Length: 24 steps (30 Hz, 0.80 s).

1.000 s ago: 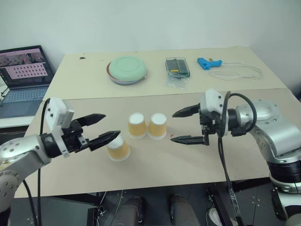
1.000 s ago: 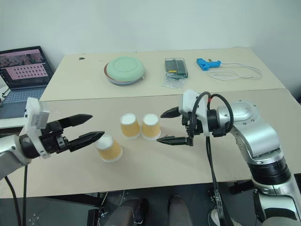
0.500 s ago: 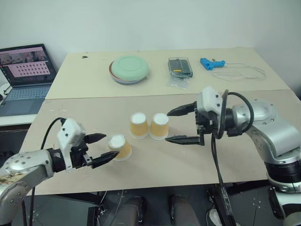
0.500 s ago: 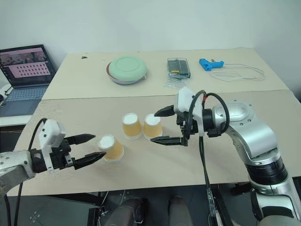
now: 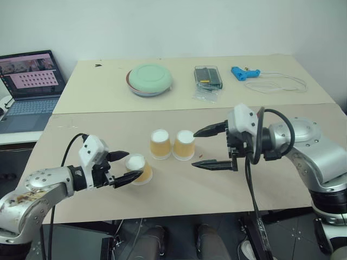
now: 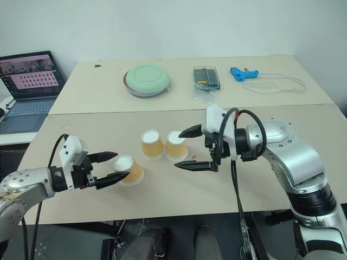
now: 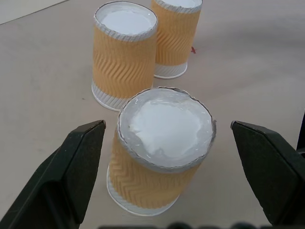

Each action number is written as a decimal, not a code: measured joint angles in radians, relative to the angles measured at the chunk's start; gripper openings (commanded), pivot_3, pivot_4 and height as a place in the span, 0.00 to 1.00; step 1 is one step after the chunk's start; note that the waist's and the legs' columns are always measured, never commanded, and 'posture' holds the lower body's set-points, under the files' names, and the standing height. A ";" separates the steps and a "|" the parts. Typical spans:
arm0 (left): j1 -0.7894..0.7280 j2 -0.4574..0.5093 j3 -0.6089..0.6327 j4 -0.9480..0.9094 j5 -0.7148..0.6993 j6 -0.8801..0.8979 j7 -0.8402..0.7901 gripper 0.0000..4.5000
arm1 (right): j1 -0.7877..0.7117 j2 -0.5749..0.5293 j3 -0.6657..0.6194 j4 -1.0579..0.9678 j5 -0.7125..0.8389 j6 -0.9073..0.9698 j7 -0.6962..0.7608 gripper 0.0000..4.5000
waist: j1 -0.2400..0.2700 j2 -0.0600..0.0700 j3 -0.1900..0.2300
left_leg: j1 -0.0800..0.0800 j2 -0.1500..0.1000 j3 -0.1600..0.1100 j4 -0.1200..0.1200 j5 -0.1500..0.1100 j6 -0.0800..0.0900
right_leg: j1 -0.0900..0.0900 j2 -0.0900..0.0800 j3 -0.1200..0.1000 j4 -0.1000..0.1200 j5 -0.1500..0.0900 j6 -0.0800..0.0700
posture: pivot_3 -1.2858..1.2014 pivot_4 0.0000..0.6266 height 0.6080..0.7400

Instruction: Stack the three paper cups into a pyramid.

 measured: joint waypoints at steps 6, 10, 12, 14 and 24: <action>-0.016 0.000 -0.014 0.018 0.033 -0.002 -0.014 0.86 | 0.001 -0.004 -0.002 -0.007 0.017 0.000 -0.011 1.00 | 0.000 0.000 0.000 | 0.000 0.000 0.000 0.000 0.000 0.000 | 0.000 0.000 0.000 0.000 0.000 0.000 | 0.52 0.24 1.00; -0.033 0.000 -0.015 0.029 0.032 0.003 -0.019 0.56 | 0.001 -0.005 -0.002 -0.007 0.017 0.000 -0.022 1.00 | 0.000 0.000 0.000 | 0.000 0.000 0.000 0.000 0.000 0.000 | 0.000 0.000 0.000 0.000 0.000 0.000 | 0.52 0.24 1.00; -0.036 -0.002 -0.015 0.029 0.031 0.011 -0.022 0.51 | 0.001 -0.007 -0.002 -0.007 0.017 0.000 -0.023 1.00 | 0.001 0.000 0.000 | 0.000 0.000 0.000 0.000 0.000 0.000 | 0.000 0.000 0.000 0.000 0.000 0.000 | 0.52 0.24 1.00; -0.039 -0.003 -0.015 0.029 0.030 0.016 -0.022 0.50 | 0.001 -0.008 -0.002 -0.007 0.017 0.000 -0.023 1.00 | 0.001 0.000 0.000 | 0.000 0.000 0.000 0.000 0.000 0.000 | 0.000 0.000 0.000 0.000 0.000 0.000 | 0.52 0.24 1.00; -0.232 0.132 0.069 0.021 -0.062 0.089 -0.081 0.50 | -0.001 -0.022 -0.001 0.081 -0.026 -0.011 -0.038 1.00 | 0.003 -0.002 0.001 | -0.001 0.000 0.000 0.000 0.000 0.000 | -0.001 0.001 -0.001 0.000 -0.004 0.006 | 0.52 0.24 1.00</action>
